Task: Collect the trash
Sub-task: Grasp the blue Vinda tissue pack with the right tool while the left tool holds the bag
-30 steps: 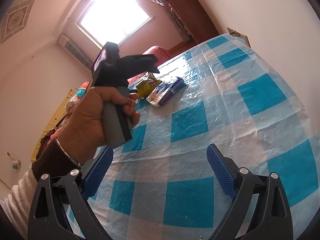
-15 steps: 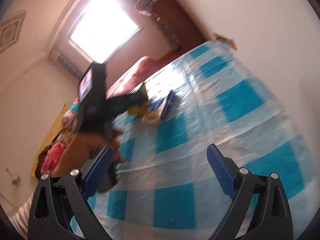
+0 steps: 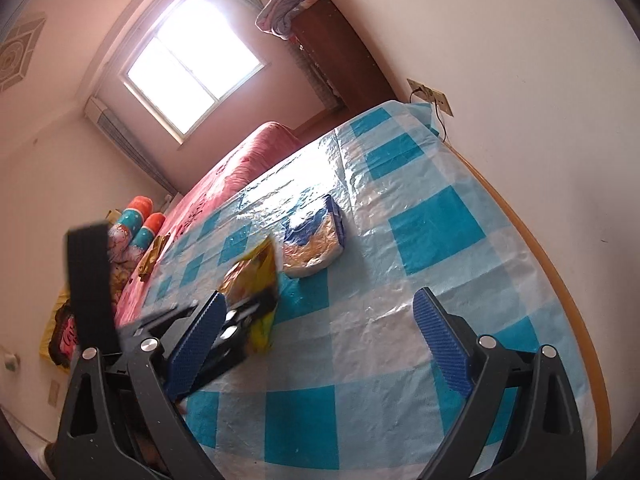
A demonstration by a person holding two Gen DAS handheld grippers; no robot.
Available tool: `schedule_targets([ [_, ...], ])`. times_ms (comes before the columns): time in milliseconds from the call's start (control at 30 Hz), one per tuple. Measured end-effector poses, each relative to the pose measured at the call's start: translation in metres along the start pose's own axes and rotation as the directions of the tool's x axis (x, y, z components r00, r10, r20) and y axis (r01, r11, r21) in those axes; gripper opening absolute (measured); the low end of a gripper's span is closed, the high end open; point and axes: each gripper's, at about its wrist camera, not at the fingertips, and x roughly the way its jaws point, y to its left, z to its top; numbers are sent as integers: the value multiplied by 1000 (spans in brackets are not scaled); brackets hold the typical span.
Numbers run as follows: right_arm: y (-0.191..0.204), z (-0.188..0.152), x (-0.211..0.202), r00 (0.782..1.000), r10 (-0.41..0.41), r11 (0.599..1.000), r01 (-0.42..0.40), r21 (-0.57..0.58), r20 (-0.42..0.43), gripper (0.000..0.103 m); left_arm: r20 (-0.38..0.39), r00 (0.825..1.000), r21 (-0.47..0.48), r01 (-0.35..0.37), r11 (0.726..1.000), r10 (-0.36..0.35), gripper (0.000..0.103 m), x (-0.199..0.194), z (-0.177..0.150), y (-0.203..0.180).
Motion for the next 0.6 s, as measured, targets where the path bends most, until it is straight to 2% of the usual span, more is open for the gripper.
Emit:
schedule_targets([
  [133, -2, 4, 9, 1000, -7, 1000, 7, 4, -18, 93, 14, 1000, -7, -9, 1000, 9, 41, -14, -19, 3],
  [367, 10, 9, 24, 995, -96, 992, 94, -82, -16, 93, 23, 1000, -60, 17, 998, -15, 38, -39, -48, 27],
  [467, 19, 12, 37, 994, -98, 989, 93, -116, -39, 93, 26, 1000, -80, 10, 997, -7, 38, -47, -60, 38],
  [533, 25, 12, 47, 993, -102, 986, 92, -139, -61, 87, 25, 1000, -100, 13, 995, -10, 38, -52, -68, 46],
  [600, 32, 12, 55, 989, -122, 980, 107, -167, -81, 85, 28, 999, -116, 18, 993, -15, 38, -56, -74, 53],
])
